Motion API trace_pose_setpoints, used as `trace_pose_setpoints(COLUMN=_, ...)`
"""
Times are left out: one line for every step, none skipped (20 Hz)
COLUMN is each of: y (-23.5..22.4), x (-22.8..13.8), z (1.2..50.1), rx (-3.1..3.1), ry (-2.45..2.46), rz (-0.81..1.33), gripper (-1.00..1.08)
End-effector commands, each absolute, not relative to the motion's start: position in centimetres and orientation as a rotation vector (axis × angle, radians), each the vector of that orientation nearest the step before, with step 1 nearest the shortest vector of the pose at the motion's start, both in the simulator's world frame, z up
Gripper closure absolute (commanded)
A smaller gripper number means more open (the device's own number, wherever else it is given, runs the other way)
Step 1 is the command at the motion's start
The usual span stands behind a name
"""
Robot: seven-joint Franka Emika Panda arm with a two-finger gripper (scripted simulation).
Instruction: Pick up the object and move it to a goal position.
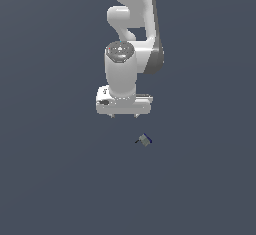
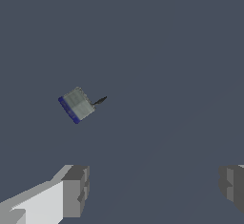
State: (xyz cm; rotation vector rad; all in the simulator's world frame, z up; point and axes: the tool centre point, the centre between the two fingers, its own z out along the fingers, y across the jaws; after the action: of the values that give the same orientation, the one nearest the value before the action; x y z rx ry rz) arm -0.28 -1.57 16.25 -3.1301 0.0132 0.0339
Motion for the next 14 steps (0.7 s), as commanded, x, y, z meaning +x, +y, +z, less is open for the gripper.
trace_pose_setpoints(y=-1.6, x=-0.3, z=16.2, rx=-3.13, ry=0.013, rz=0.034, gripper=-0.92)
trace_pose_setpoints(y=-1.6, x=-0.3, z=16.2, rx=-3.131, ry=0.014, rz=0.034, gripper=-0.92)
trace_pose_setpoints(y=-1.7, x=-0.3, z=16.2, rx=-3.132, ry=0.017, rz=0.034, gripper=-0.92)
trace_pose_setpoints(y=-1.7, x=-0.2, z=16.2, rx=-3.134, ry=0.021, rz=0.034, gripper=-0.92)
trace_pose_setpoints(y=-1.9, x=-0.2, z=16.1, rx=-3.137, ry=0.026, rz=0.033, gripper=-0.92)
trace_pose_setpoints(y=-2.0, x=-0.2, z=16.1, rx=-3.14, ry=0.032, rz=0.033, gripper=-0.92)
trace_pose_setpoints(y=-2.3, x=-0.1, z=16.0, rx=-3.145, ry=0.04, rz=0.032, gripper=-0.92)
trace_pose_setpoints(y=-2.4, x=-0.1, z=16.0, rx=-3.148, ry=0.045, rz=0.032, gripper=-0.92)
trace_pose_setpoints(y=-2.6, x=-0.1, z=15.9, rx=-3.151, ry=0.049, rz=0.032, gripper=-0.92)
trace_pose_setpoints(y=-2.7, x=0.0, z=15.9, rx=-3.154, ry=0.051, rz=0.032, gripper=-0.92)
trace_pose_setpoints(y=-2.8, x=0.0, z=15.9, rx=-3.155, ry=0.051, rz=0.031, gripper=-0.92)
trace_pose_setpoints(y=-2.8, x=0.0, z=15.9, rx=-3.155, ry=0.05, rz=0.031, gripper=-0.92)
trace_pose_setpoints(y=-2.8, x=0.0, z=15.9, rx=-3.155, ry=0.05, rz=0.032, gripper=-0.92)
trace_pose_setpoints(y=-2.7, x=0.0, z=15.9, rx=-3.154, ry=0.051, rz=0.032, gripper=-0.92)
